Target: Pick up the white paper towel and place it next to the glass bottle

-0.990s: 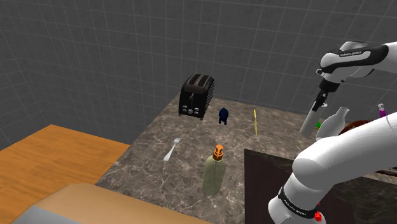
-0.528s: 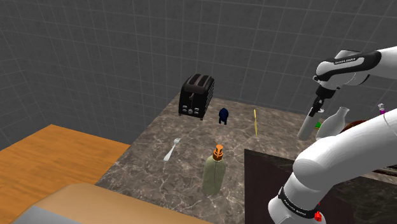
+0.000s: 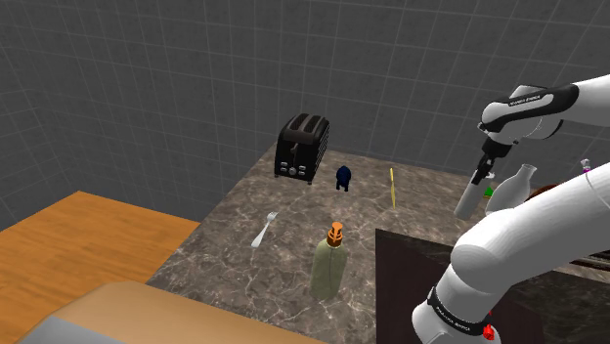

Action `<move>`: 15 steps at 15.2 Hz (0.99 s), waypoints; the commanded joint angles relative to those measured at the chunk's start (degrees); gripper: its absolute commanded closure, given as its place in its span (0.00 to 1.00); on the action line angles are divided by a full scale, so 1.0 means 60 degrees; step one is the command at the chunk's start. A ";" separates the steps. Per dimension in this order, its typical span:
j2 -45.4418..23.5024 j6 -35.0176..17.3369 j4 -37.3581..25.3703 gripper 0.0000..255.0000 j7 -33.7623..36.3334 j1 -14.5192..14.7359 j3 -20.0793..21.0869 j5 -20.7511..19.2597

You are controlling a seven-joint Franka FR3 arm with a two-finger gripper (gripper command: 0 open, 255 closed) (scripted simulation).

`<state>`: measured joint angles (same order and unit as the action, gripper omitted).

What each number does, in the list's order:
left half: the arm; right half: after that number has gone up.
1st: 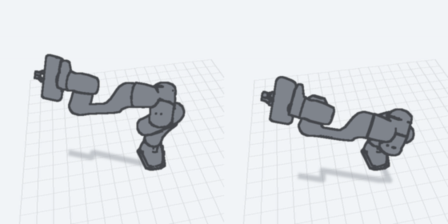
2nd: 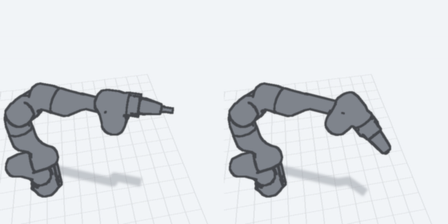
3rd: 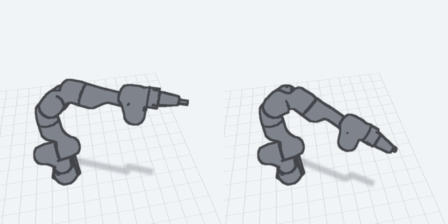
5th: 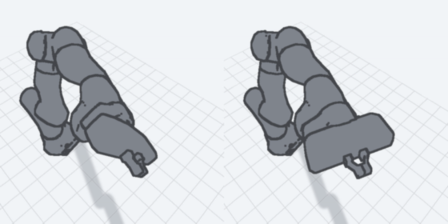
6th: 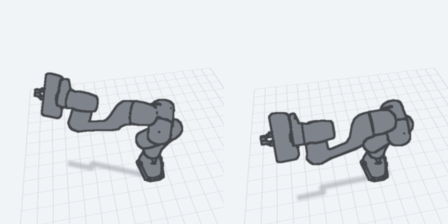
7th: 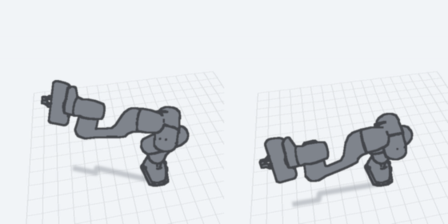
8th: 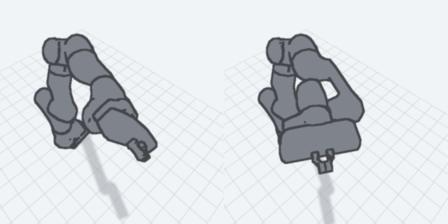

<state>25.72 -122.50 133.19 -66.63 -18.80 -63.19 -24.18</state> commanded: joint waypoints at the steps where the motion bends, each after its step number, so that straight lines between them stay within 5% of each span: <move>1: -0.0004 -0.0009 0.0004 1.00 -0.0001 0.0003 -0.0006 0.0000; 3: -0.0004 -0.0009 0.0004 1.00 -0.0001 0.0003 -0.0006 0.0000; 4: -0.0004 -0.0009 0.0004 0.00 -0.0001 0.0003 -0.0006 0.0001; 9: -0.0004 -0.0009 0.0004 0.00 -0.0001 0.0003 -0.0006 0.0001; 13: 0.0566 0.1327 -0.0725 0.00 0.0115 -0.0417 0.0869 -0.0029; 15: 0.0566 0.1327 -0.0725 0.00 0.0115 -0.0418 0.0870 -0.0028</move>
<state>28.80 -115.06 128.97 -66.04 -21.04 -58.39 -24.27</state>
